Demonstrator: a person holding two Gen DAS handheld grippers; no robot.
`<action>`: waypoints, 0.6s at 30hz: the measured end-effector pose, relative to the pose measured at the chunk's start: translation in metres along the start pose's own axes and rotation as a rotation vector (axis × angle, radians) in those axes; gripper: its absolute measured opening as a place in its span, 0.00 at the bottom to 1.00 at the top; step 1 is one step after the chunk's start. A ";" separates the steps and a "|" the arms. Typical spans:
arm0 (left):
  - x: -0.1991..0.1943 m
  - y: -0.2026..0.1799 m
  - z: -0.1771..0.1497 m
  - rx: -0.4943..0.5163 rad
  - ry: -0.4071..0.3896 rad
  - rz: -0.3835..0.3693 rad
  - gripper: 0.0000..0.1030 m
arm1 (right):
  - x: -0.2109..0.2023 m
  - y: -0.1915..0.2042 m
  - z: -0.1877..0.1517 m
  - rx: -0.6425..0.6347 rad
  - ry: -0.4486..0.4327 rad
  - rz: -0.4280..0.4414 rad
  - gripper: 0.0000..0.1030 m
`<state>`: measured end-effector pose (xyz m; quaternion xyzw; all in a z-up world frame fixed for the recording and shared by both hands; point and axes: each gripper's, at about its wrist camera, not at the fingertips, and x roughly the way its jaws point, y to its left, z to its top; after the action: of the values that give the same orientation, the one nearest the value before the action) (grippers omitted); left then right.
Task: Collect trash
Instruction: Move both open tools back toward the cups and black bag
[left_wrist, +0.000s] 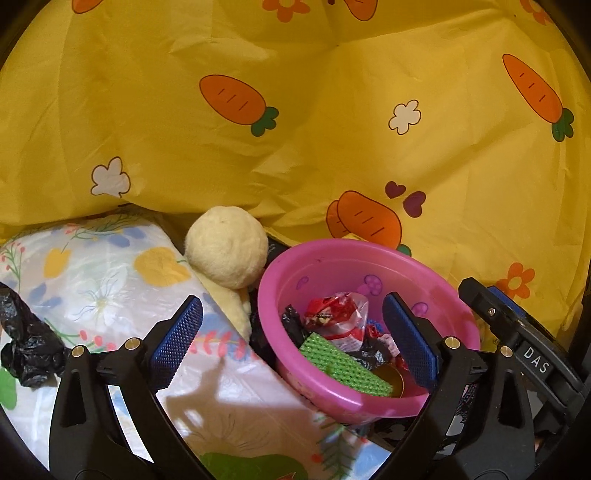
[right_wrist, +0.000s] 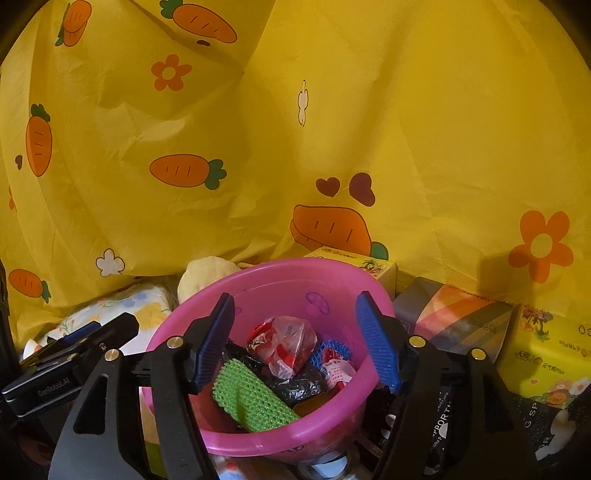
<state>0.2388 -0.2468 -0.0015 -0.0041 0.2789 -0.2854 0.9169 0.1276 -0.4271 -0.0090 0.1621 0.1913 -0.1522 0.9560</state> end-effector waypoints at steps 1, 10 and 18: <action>-0.004 0.001 -0.001 -0.001 -0.002 0.006 0.94 | -0.002 0.003 -0.002 -0.009 0.002 -0.003 0.69; -0.040 0.018 -0.021 -0.003 -0.017 0.086 0.94 | -0.026 0.022 -0.018 -0.033 -0.010 -0.013 0.75; -0.069 0.039 -0.038 -0.027 -0.024 0.151 0.94 | -0.042 0.042 -0.033 -0.054 -0.013 0.010 0.78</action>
<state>0.1924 -0.1722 -0.0046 0.0012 0.2711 -0.2116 0.9390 0.0947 -0.3679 -0.0097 0.1360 0.1883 -0.1433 0.9620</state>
